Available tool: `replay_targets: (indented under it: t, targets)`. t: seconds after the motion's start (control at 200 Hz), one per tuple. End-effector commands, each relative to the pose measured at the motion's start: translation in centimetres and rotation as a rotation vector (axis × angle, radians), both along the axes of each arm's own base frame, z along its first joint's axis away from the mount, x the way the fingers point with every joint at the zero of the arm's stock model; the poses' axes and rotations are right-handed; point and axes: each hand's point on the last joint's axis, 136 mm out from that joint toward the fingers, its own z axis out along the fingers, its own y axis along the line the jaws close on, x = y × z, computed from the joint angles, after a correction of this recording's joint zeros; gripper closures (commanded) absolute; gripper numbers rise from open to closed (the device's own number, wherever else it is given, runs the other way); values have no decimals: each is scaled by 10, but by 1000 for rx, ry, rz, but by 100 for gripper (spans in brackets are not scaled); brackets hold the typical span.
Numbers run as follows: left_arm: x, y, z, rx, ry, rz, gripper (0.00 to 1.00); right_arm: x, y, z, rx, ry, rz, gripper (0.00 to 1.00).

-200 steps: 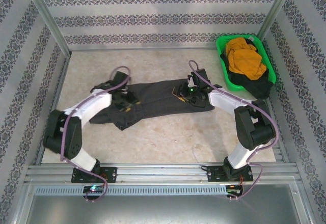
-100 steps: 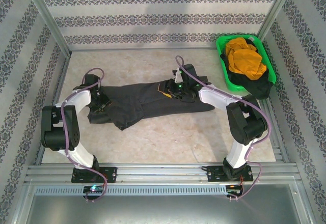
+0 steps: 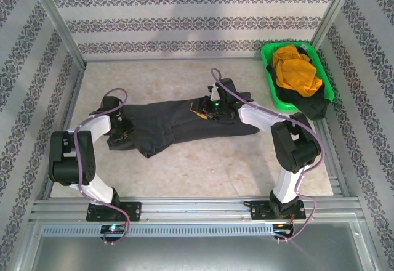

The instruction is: Fold and stack the t-shirts

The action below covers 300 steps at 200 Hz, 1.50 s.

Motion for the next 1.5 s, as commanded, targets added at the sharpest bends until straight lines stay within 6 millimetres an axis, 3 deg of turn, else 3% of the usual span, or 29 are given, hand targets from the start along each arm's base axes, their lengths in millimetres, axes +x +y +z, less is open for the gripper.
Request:
replay_targets:
  t: [0.0,0.15,0.585,0.759,1.039,1.164,1.264,1.494]
  targets:
    - [1,-10,10,-41,-50,5,79,7,-3,1,-7,0,-19,54]
    - [3,-10,21,-43,-66,18,100,9,-15,-3,-18,14,-54,55]
    - [7,-8,50,-82,-52,93,100,14,-63,-7,-72,32,-161,56]
    - [8,-9,48,-95,-24,85,92,15,-67,-6,-73,33,-170,56]
    - [-27,0,0,-20,161,32,82,13,-67,-4,-70,29,-168,56]
    - [-32,8,-12,3,197,20,68,11,-66,-5,-69,31,-166,56]
    - [-25,12,-8,20,193,7,55,10,-66,-4,-72,31,-165,56]
    - [-20,9,21,9,124,12,54,9,-66,-4,-76,29,-164,56]
